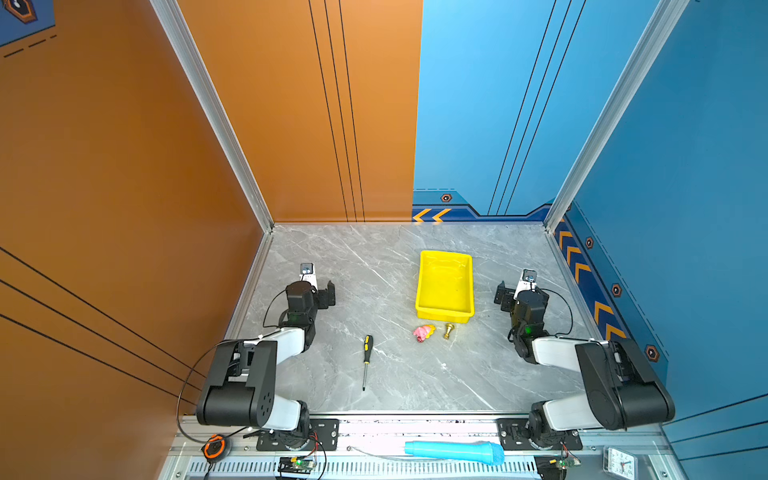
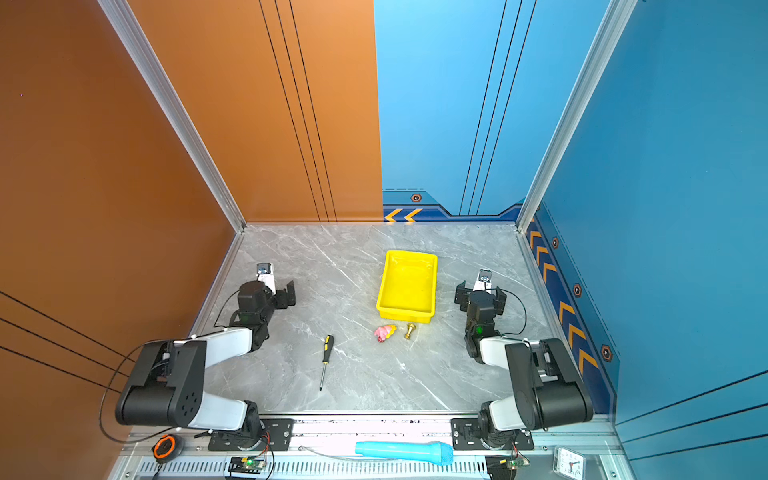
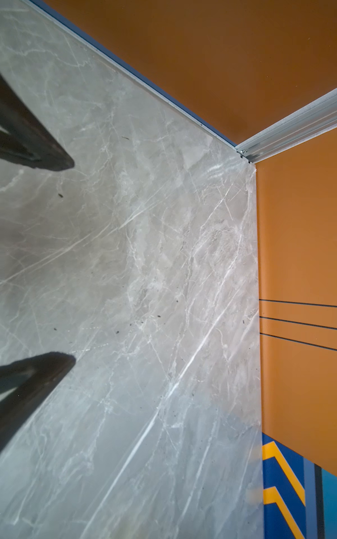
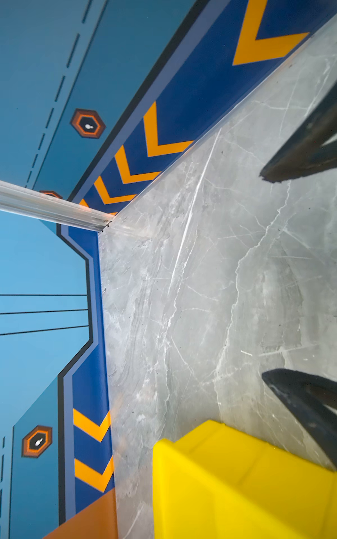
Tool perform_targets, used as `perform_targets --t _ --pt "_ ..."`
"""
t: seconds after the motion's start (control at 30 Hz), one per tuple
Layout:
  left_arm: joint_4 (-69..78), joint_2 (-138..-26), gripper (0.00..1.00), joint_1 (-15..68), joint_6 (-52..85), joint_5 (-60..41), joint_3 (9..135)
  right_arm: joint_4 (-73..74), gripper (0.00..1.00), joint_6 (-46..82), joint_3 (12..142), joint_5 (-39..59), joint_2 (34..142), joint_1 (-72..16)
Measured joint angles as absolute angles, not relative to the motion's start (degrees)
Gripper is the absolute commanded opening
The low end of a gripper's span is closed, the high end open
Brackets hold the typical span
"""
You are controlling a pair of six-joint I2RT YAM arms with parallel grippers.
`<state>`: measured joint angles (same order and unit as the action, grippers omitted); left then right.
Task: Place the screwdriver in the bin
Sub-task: 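Raise both arms and move the right gripper toward the screwdriver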
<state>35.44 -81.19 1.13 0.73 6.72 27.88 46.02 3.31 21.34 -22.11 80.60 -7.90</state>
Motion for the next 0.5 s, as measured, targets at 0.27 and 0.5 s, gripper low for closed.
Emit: perform_targets --t 0.27,0.5 --pt "19.4 -70.0 0.98 1.2 4.8 6.4 28.9 25.6 1.0 4.4 28.9 -27.8 69.2 -15.2" --pt "0.8 -65.1 0.98 3.4 10.8 7.9 37.5 -0.9 1.0 16.3 42.1 -31.7 65.4 -19.7"
